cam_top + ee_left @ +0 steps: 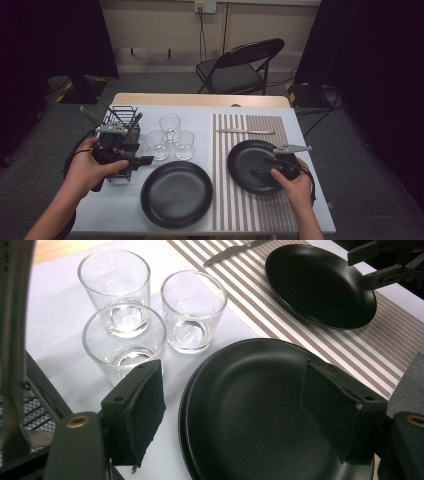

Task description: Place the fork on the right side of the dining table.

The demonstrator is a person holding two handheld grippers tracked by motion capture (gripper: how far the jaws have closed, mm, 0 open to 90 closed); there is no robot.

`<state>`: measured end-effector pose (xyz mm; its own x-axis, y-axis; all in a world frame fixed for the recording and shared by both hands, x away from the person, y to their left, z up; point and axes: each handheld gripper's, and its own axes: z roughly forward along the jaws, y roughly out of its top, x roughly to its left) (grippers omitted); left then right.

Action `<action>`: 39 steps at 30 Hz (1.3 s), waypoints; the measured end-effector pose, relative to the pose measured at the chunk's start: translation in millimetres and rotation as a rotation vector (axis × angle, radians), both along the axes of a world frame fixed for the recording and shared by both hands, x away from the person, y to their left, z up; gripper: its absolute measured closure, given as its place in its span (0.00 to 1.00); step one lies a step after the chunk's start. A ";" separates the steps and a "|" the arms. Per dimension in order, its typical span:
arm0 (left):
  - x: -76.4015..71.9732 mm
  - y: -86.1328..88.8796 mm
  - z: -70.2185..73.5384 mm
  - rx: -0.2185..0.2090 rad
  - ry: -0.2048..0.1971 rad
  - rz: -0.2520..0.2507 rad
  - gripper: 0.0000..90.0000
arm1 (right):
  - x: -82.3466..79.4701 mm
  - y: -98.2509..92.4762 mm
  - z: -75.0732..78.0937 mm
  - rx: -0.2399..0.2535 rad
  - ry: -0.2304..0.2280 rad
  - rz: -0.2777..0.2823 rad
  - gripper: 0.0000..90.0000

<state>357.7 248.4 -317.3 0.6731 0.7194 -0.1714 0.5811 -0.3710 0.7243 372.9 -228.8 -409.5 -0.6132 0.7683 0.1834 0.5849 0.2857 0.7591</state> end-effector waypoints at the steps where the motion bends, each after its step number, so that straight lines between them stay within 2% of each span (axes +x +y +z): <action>1: 0.5 0.9 1.2 0.002 -0.002 -0.002 0.29 | 0.0 -0.2 0.0 -0.001 0.000 0.000 0.23; 16: 7.4 19.1 10.3 0.021 -0.004 0.052 0.33 | 0.1 -0.6 -0.6 0.034 0.013 0.005 0.23; 21: 8.7 25.0 14.9 0.034 -0.013 0.056 0.33 | 0.4 -1.2 -1.8 0.040 0.019 0.004 0.23; 29: 10.0 32.7 20.7 0.043 -0.026 0.068 0.35 | 0.3 0.2 -3.1 0.033 0.019 0.010 0.23; 32: 11.5 35.2 22.8 0.034 -0.016 0.081 0.36 | 0.4 0.4 -3.3 0.030 0.020 0.010 0.23; 37: 15.6 39.7 23.9 0.053 -0.014 0.083 0.36 | 0.0 1.3 -2.0 0.031 0.019 0.011 0.23; 39: 17.2 41.5 23.8 0.036 -0.014 0.094 0.37 | -0.1 2.1 -1.7 0.030 0.018 0.012 0.23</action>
<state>374.9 289.9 -293.5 0.6046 0.7850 -0.1350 0.6043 -0.3417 0.7198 372.8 -226.8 -411.1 -0.6190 0.7548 0.2170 0.5950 0.2704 0.7569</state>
